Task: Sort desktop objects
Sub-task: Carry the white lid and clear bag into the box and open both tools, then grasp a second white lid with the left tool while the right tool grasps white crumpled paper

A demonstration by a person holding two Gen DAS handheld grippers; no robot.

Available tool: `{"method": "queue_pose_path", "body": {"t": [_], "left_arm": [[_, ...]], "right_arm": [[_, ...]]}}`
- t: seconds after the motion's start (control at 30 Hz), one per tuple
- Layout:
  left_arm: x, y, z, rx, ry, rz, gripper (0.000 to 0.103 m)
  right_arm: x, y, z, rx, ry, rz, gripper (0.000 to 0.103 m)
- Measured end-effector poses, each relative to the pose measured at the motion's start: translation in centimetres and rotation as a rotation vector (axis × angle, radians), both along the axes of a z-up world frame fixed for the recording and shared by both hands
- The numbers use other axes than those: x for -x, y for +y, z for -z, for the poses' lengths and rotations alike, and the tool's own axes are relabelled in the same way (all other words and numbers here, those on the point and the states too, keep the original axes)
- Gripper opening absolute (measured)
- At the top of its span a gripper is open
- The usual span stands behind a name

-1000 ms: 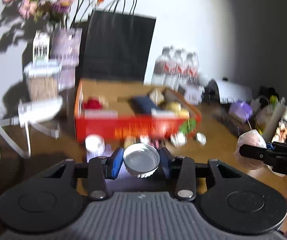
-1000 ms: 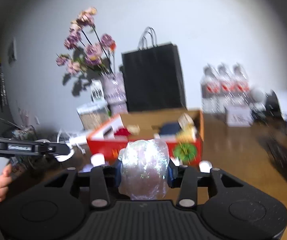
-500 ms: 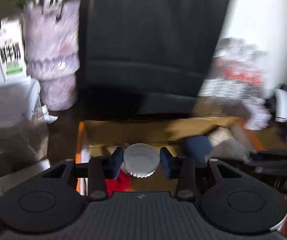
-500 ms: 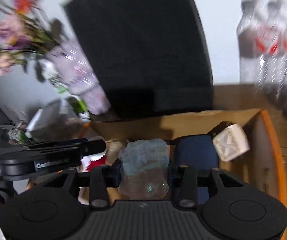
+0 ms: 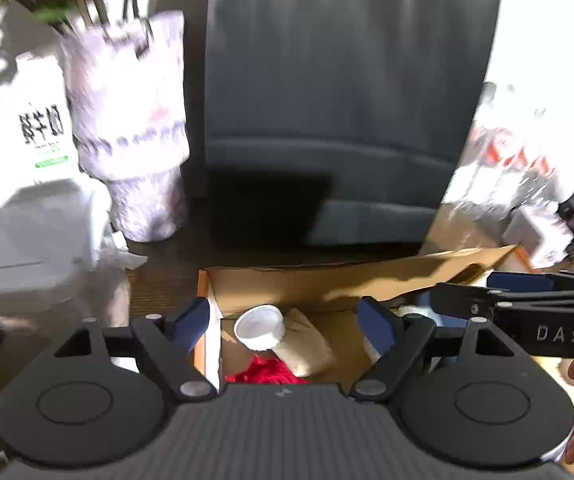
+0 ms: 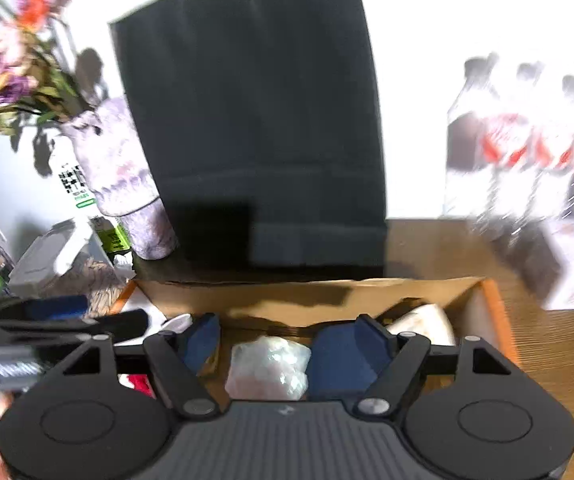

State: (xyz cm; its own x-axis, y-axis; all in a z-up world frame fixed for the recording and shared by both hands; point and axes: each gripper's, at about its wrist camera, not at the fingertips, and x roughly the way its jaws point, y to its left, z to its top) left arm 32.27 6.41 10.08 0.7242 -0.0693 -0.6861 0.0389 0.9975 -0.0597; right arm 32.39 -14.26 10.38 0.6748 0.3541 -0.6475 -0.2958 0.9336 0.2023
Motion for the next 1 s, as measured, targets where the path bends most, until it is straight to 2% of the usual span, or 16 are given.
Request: {"method": "queue_pose_path", "body": {"t": [0.13,0.23,0.3,0.4,0.53,0.63,0.73,0.83,1.0], "left_arm": [[6.1,-1.4,-3.3,-0.011,-0.085,0.008,0.101],[11.6,-2.3,-4.6,-0.033,-0.147,0.051,0.102],[15.1,-3.0,-4.7,-0.045,-0.166,0.094,0.102],[19.8,-4.0,-4.3,-0.082,-0.186,0.100,0.102],[25.0,-5.2,-2.9,-0.114,-0.210,0.136,0.103],[27.6,-5.8,-1.0,-0.134,-0.190,0.128,0.103],[29.7,-5.5,1.2,-0.102,-0.161,0.122,0.103],[31.6,-5.3,3.4,-0.060,-0.125,0.096,0.103],[35.0,-4.6,5.6,-0.030,-0.132,0.051,0.103]], "right_arm": [[6.5,-2.7,-1.9,0.022,-0.101,-0.013,0.087],[11.9,-4.9,-1.6,0.042,-0.137,-0.043,0.087],[15.1,-6.5,-1.0,0.038,-0.132,-0.049,0.087],[19.8,-7.8,0.5,0.044,-0.131,-0.064,0.087],[24.9,-8.4,2.8,0.052,-0.130,-0.064,0.087],[28.1,-9.0,4.5,0.008,-0.114,-0.054,0.087],[30.7,-9.2,5.7,-0.008,-0.106,-0.052,0.087],[32.9,-9.2,6.5,0.031,-0.124,-0.047,0.087],[35.4,-9.6,7.3,0.068,-0.137,-0.044,0.087]]}}
